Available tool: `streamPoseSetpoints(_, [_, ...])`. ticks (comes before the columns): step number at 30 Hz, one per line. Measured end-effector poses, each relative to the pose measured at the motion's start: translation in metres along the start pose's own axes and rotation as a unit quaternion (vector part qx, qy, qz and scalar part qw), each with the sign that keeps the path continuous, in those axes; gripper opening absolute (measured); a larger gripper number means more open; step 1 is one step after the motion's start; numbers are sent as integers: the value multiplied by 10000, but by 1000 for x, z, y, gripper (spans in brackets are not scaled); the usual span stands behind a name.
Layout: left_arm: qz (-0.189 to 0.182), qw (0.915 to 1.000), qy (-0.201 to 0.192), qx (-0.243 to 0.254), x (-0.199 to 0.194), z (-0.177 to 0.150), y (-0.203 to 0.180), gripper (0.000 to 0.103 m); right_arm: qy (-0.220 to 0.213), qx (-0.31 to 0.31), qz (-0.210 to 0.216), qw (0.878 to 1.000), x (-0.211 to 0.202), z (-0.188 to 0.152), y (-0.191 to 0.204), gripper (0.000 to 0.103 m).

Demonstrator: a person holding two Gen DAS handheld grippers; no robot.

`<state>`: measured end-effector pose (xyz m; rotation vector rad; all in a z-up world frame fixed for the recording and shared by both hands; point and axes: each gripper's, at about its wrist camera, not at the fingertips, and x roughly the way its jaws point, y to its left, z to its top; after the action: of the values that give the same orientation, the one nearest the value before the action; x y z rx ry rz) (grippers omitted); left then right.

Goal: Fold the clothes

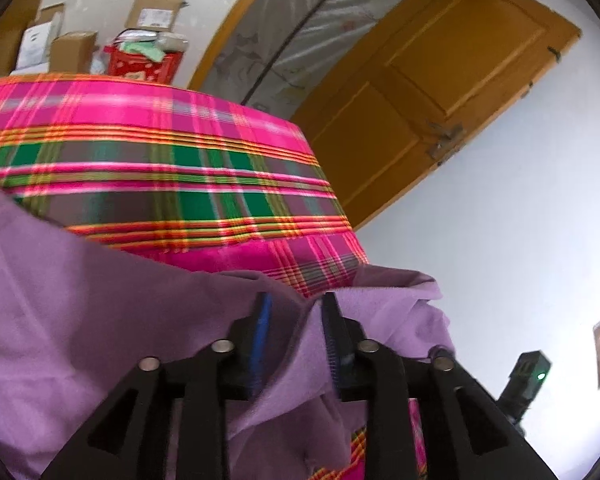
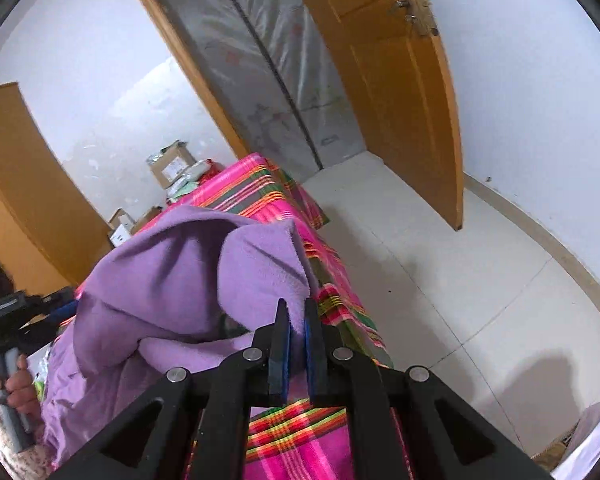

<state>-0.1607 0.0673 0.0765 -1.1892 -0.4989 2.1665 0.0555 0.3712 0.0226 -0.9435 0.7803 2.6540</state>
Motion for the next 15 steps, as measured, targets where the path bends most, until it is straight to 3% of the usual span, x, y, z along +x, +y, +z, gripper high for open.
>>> streamPoseSetpoints(8, [325, 9988, -354, -97, -68, -24, 22, 30, -6, -81, -161, 9998, -7, -5, 8, 9])
streamPoseSetpoints(15, [1050, 9902, -740, -551, -148, -75, 67, 30, -165, -162, -21, 9997, -36, -16, 23, 22])
